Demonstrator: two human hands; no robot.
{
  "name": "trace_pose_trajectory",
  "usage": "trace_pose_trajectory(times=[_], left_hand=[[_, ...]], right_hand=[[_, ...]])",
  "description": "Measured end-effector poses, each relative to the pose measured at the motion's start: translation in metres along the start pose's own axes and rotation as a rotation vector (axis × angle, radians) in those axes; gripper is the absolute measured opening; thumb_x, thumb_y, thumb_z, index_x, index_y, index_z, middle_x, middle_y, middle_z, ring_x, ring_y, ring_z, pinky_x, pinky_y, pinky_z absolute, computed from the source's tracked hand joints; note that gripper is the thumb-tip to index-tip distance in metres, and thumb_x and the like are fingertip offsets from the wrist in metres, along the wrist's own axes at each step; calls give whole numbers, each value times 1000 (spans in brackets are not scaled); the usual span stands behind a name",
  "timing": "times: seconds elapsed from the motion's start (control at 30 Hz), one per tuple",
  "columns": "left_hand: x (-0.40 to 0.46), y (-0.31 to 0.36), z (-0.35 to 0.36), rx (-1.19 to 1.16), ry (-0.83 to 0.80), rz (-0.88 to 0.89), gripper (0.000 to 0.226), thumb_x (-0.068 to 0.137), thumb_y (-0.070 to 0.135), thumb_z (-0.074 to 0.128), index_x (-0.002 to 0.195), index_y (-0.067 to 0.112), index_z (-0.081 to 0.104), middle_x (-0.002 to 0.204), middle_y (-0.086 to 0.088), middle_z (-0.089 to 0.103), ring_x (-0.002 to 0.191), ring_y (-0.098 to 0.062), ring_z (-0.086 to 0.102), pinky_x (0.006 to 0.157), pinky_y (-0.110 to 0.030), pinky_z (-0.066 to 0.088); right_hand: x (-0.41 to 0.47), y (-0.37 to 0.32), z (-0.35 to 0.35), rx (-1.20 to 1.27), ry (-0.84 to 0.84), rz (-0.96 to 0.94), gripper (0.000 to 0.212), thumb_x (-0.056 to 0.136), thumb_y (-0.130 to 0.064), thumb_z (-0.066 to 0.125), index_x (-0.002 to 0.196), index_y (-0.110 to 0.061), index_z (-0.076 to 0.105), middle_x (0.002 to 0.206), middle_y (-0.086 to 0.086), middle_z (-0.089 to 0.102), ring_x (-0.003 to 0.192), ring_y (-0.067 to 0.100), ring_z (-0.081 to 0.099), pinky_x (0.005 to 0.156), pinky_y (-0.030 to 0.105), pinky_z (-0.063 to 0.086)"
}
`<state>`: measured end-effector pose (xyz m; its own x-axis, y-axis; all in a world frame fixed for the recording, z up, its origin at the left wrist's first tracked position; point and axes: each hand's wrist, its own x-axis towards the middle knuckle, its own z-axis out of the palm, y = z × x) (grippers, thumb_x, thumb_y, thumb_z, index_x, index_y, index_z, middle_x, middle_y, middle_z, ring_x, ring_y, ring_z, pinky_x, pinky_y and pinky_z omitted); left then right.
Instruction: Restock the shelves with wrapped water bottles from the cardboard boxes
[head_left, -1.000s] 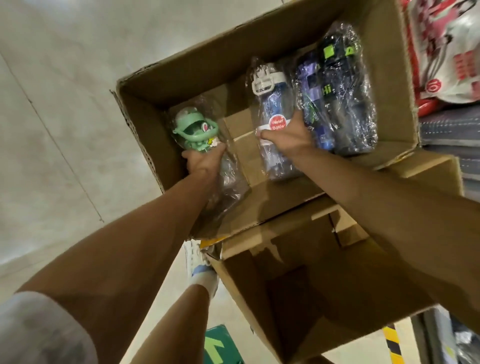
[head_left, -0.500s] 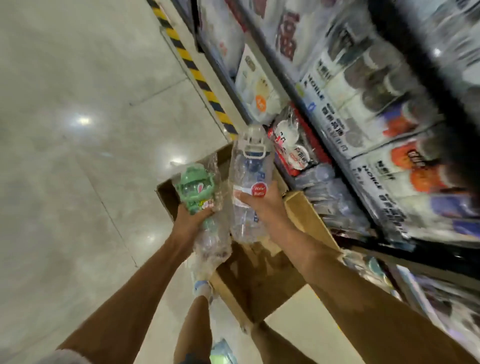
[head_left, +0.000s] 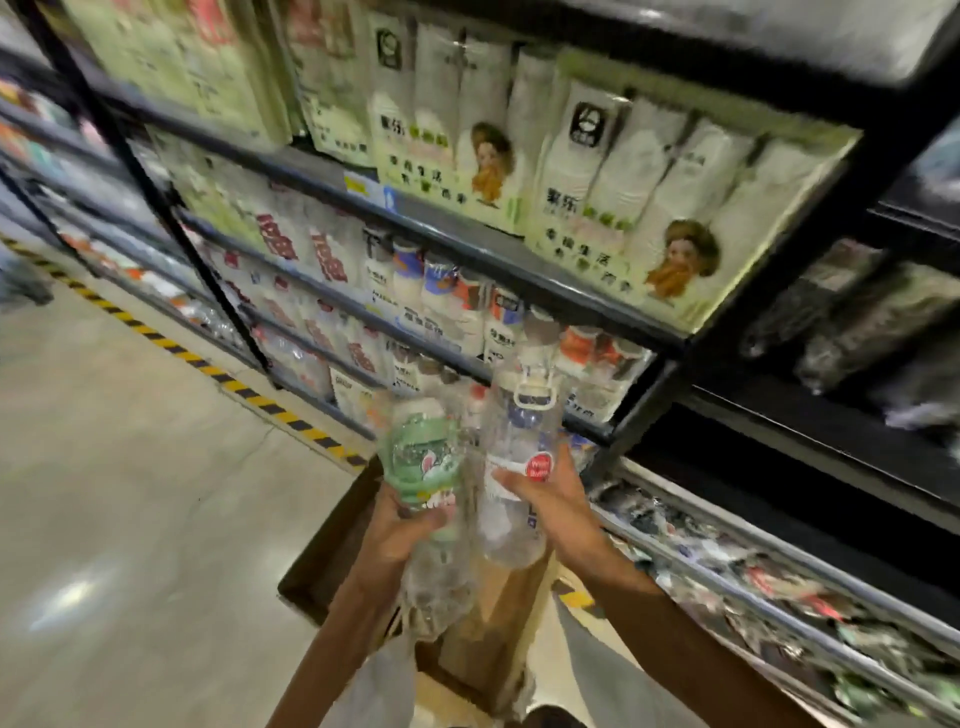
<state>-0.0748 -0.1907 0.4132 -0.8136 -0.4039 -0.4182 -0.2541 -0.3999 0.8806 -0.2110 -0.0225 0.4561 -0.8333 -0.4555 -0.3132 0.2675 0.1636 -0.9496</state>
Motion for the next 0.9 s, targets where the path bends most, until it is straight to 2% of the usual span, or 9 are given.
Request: trace_pose_trajectory(times=[0.07, 0.17, 0.3, 0.43, 0.5, 0.6, 0.7, 0.83, 0.9], left_hand=[[-16, 15, 28, 37, -54, 6, 70, 79, 7, 87, 140, 24, 56, 130, -7, 71, 118, -31, 69, 103, -57, 54], [-40, 24, 64, 106, -131, 21, 92, 54, 32, 96, 136, 37, 54, 131, 2, 71, 123, -24, 66, 110, -52, 49], [-72, 26, 110, 221, -302, 41, 91, 63, 28, 95, 140, 39, 48, 127, 13, 71, 119, -11, 67, 107, -41, 51], [-92, 26, 160, 330, -418, 68, 87, 69, 26, 94, 141, 39, 47, 121, 22, 71, 110, 2, 67, 100, -28, 52], [-94, 27, 188, 368, -428, 65, 83, 67, 30, 95, 136, 39, 50, 118, 22, 72, 107, 2, 69, 102, -31, 52], [-88, 28, 234, 394, -413, 78, 79, 68, 17, 94, 133, 31, 52, 122, 9, 72, 114, -11, 69, 98, -31, 55], [-79, 33, 279, 434, -408, 127, 83, 68, 18, 94, 137, 30, 48, 125, 8, 69, 115, -10, 66, 98, -29, 54], [-64, 37, 326, 432, -421, 184, 89, 72, 22, 94, 145, 31, 44, 130, 9, 68, 119, -8, 65, 96, -22, 51], [-52, 39, 345, 433, -416, 197, 94, 69, 27, 97, 146, 32, 43, 130, 10, 68, 120, -8, 66, 102, -28, 51]], right_hand=[[-35, -16, -25, 36, 96, -28, 89, 70, -27, 95, 145, -34, 48, 140, -6, 65, 125, 12, 65, 106, 39, 53], [-85, -24, -59, 62, 239, -50, 92, 64, -36, 98, 141, -36, 49, 131, -8, 69, 118, 11, 68, 104, 40, 54], [-148, -13, -103, 74, 385, -59, 71, 79, -16, 91, 125, -48, 49, 127, -11, 68, 112, 8, 67, 94, 33, 56], [-198, -2, -144, 102, 514, -53, 87, 57, -43, 95, 132, -41, 51, 121, -5, 73, 108, 14, 72, 97, 45, 59], [-215, 3, -167, 116, 541, -59, 95, 51, -48, 92, 136, -36, 52, 119, -5, 74, 107, 16, 73, 96, 48, 59], [-231, 10, -201, 119, 570, -63, 83, 59, -37, 90, 134, -35, 54, 115, -5, 75, 106, 17, 73, 96, 49, 59], [-239, 13, -238, 97, 559, -80, 80, 67, -25, 89, 137, -34, 51, 121, -2, 73, 109, 17, 71, 96, 46, 59], [-241, 13, -286, 68, 517, -83, 66, 79, -6, 88, 126, -35, 52, 119, -1, 71, 101, 10, 71, 78, 26, 58], [-241, 13, -308, 56, 481, -71, 64, 79, -8, 88, 124, -35, 52, 118, -3, 70, 96, 5, 71, 74, 23, 56]])
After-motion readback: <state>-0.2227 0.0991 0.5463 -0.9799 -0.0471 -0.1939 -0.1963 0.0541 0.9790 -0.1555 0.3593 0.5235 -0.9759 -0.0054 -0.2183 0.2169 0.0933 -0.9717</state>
